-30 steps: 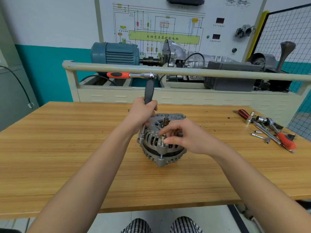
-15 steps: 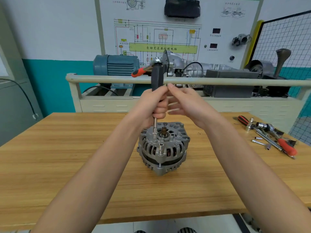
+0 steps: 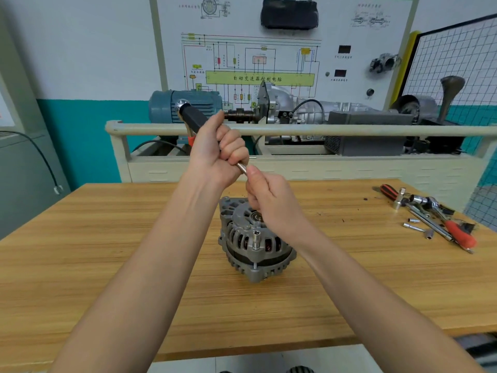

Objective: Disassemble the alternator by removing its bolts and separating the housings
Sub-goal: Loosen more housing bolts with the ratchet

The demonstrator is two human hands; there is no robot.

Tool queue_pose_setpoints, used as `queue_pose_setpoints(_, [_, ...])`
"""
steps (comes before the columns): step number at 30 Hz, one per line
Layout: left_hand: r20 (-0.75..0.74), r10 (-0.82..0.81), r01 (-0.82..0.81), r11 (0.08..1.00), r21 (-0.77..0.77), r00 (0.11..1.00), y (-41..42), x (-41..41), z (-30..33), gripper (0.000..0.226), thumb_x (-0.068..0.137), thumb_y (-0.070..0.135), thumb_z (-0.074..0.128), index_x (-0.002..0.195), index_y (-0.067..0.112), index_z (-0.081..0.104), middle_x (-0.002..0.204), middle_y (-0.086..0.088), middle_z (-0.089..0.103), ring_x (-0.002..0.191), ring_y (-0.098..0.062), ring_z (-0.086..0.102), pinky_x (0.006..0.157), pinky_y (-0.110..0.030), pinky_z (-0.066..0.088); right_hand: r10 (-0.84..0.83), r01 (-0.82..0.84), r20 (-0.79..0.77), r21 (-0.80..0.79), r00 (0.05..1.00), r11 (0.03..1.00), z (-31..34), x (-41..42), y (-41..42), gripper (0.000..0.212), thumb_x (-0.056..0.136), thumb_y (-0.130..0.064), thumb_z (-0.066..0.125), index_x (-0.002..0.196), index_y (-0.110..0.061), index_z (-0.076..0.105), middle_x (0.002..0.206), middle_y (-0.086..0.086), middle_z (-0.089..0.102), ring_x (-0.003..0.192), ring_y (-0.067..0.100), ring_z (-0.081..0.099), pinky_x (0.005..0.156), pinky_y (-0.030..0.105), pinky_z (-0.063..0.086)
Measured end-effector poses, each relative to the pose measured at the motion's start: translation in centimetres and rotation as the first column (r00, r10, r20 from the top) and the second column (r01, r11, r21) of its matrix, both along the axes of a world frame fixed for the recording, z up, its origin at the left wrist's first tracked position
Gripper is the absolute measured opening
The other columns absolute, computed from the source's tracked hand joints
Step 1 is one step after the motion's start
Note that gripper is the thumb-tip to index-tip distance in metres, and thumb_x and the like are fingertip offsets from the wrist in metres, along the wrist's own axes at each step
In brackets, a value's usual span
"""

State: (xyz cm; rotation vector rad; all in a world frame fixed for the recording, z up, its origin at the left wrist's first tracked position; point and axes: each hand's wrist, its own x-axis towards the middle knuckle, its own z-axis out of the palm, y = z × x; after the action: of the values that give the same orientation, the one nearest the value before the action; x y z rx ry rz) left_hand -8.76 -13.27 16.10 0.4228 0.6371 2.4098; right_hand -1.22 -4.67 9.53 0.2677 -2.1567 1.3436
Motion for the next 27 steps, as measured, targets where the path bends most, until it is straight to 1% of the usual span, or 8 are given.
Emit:
queue_pose_setpoints(4, [-0.015, -0.014, 0.014, 1.0, 0.005, 1.0, 0.3, -0.1, 0.9, 0.066, 0.1, 0.034, 0.045, 0.038, 0.017, 0.031, 0.035, 0.006, 0.02, 0.026, -0.006, 0.015, 0.031, -0.017, 0.009, -0.201, 0.236, -0.157, 0.25, 0.967, 0.939, 0.5, 0.2, 0.4, 0.046, 0.103, -0.035, 0.028, 0.061, -0.02, 0.037, 0.052, -0.002, 0.035, 0.048, 0.013, 0.031, 0.05, 0.033, 0.027])
queue_pose_setpoints(7, [0.002, -0.041, 0.041, 0.999, 0.014, 0.999, 1.1, -0.2, 0.6, 0.066, 0.1, 0.034, 0.045, 0.038, 0.017, 0.031, 0.035, 0.006, 0.02, 0.025, -0.006, 0.015, 0.029, -0.017, 0.01, -0.234, 0.277, -0.171, 0.303, 0.957, 0.912, 0.7, 0.4, 0.8, 0.046, 0.104, -0.031, 0.029, 0.06, -0.019, 0.037, 0.051, -0.001, 0.036, 0.048, 0.015, 0.032, 0.05, 0.035, 0.028])
queue_pose_setpoints(10, [0.071, -0.002, -0.001, 0.999, 0.034, 0.997, 1.7, -0.5, 0.1, 0.058, 0.099, 0.03, 0.048, 0.045, 0.017, 0.034, 0.037, 0.007, 0.023, 0.027, -0.006, 0.018, 0.029, -0.016, 0.012, -0.099, 0.104, -0.051, 0.121, 0.994, 0.987, 0.1, 1.4, 1.3, 0.047, 0.105, -0.028, 0.031, 0.059, -0.018, 0.037, 0.05, -0.004, 0.034, 0.047, 0.012, 0.029, 0.049, 0.03, 0.027])
queue_pose_setpoints(13, [0.208, 0.207, -0.242, 0.957, 0.158, 0.956, -1.0, -3.8, 0.7, 0.051, 0.1, 0.024, 0.047, 0.051, 0.018, 0.034, 0.041, 0.006, 0.024, 0.031, -0.006, 0.019, 0.032, -0.016, 0.016, 0.005, -0.002, 0.034, -0.089, 0.999, 0.996, -1.5, 4.0, 4.3, 0.053, 0.1, -0.042, 0.029, 0.051, -0.028, 0.045, 0.045, -0.011, 0.035, 0.041, 0.004, 0.029, 0.043, 0.014, 0.028])
queue_pose_setpoints(15, [0.109, 0.263, -0.278, 0.947, 0.162, 0.959, -2.7, -5.3, 1.0, 0.056, 0.101, 0.024, 0.043, 0.047, 0.02, 0.03, 0.041, 0.008, 0.02, 0.032, -0.006, 0.014, 0.033, -0.017, 0.012, -0.073, 0.078, 0.037, -0.165, 0.997, 0.983, -2.3, 5.2, 7.1, 0.052, 0.098, -0.048, 0.032, 0.052, -0.029, 0.046, 0.044, -0.011, 0.036, 0.04, 0.002, 0.03, 0.042, 0.013, 0.026])
queue_pose_setpoints(19, [-0.195, 0.202, -0.219, 0.973, -0.067, 0.96, -2.5, -4.0, 0.0, 0.059, 0.1, 0.027, 0.042, 0.043, 0.022, 0.029, 0.04, 0.009, 0.018, 0.032, -0.005, 0.014, 0.032, -0.018, 0.014, -0.28, 0.272, 0.231, 0.066, 0.932, 0.96, -4.0, 2.9, 9.9, 0.036, 0.099, -0.032, 0.047, 0.073, -0.011, 0.06, 0.05, -0.012, 0.04, 0.047, 0.002, 0.035, 0.054, 0.022, 0.029])
queue_pose_setpoints(24, [-0.33, 0.108, -0.196, 0.949, -0.247, 0.938, 0.0, -2.0, -1.1, 0.058, 0.099, 0.027, 0.044, 0.044, 0.023, 0.026, 0.041, 0.009, 0.017, 0.033, -0.005, 0.014, 0.032, -0.018, 0.013, -0.351, 0.389, 0.318, -0.06, 0.881, 0.919, -6.6, 1.6, 10.9, 0.016, 0.095, -0.022, 0.059, 0.094, -0.013, 0.072, 0.045, -0.019, 0.051, 0.05, -0.003, 0.042, 0.049, 0.011, 0.031])
queue_pose_setpoints(27, [-0.361, 0.031, -0.151, 0.939, -0.309, 0.932, 2.4, -0.8, -2.0, 0.044, 0.096, 0.025, 0.045, 0.056, 0.022, 0.027, 0.047, 0.007, 0.019, 0.037, -0.006, 0.016, 0.034, -0.018, 0.019, -0.362, 0.402, 0.322, -0.065, 0.875, 0.913, -6.7, 1.5, 10.8, 0.023, 0.098, -0.016, 0.053, 0.115, -0.01, 0.067, 0.068, -0.017, 0.054, 0.062, -0.001, 0.046, 0.056, 0.011, 0.036])
